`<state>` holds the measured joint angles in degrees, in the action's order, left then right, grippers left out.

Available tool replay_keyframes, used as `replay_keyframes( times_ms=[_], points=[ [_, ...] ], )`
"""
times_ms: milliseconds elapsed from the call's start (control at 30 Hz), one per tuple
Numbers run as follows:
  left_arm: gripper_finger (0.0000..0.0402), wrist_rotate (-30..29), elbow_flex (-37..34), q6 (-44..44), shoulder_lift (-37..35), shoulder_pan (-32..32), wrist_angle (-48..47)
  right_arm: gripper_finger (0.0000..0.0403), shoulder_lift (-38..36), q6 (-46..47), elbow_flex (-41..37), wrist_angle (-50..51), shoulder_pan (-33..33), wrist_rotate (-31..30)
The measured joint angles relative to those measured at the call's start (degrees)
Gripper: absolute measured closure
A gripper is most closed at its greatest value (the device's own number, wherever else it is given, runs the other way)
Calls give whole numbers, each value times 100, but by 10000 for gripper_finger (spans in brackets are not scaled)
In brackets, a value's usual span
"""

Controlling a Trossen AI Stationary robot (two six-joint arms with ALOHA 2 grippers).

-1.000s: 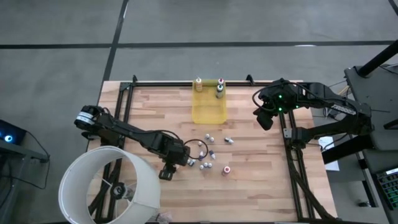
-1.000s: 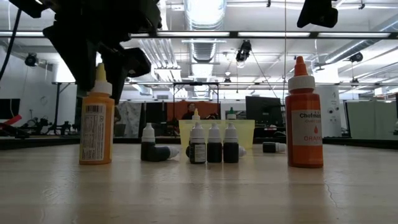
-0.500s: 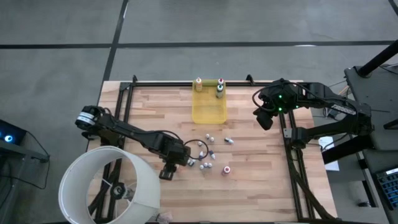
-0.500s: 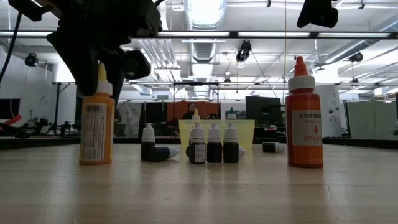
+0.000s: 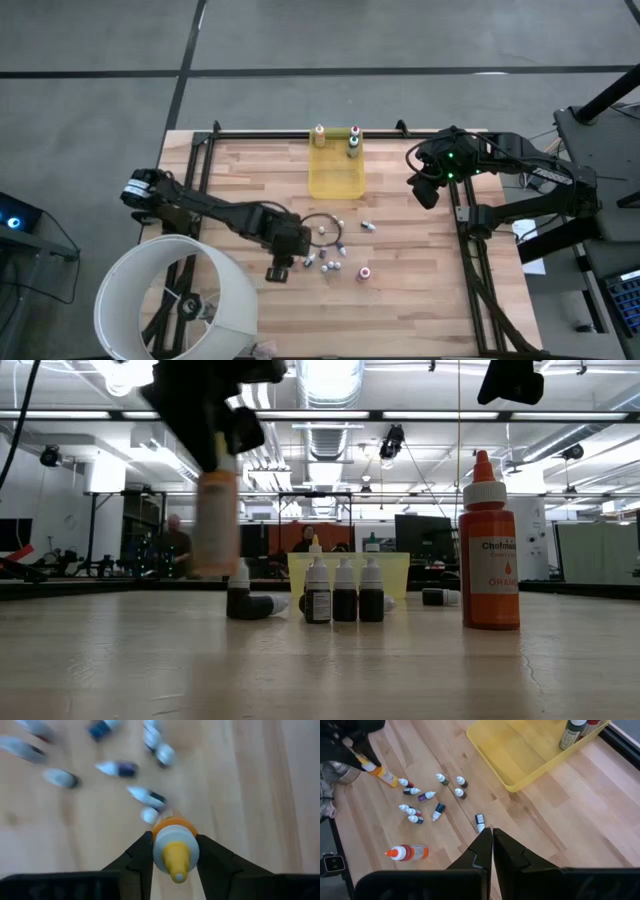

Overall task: Pick & Place food coloring
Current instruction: Put the large yellow food coloring bottle into the yellow container

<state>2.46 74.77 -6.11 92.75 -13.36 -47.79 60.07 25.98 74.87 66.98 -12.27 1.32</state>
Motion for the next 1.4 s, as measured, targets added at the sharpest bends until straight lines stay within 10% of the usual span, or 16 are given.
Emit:
replay_keyframes(
  times_ms=[1400],
  points=[
    [305,-992,2236,662,782,3268,-557,394,0,-39,0,2,2,4]
  ],
)
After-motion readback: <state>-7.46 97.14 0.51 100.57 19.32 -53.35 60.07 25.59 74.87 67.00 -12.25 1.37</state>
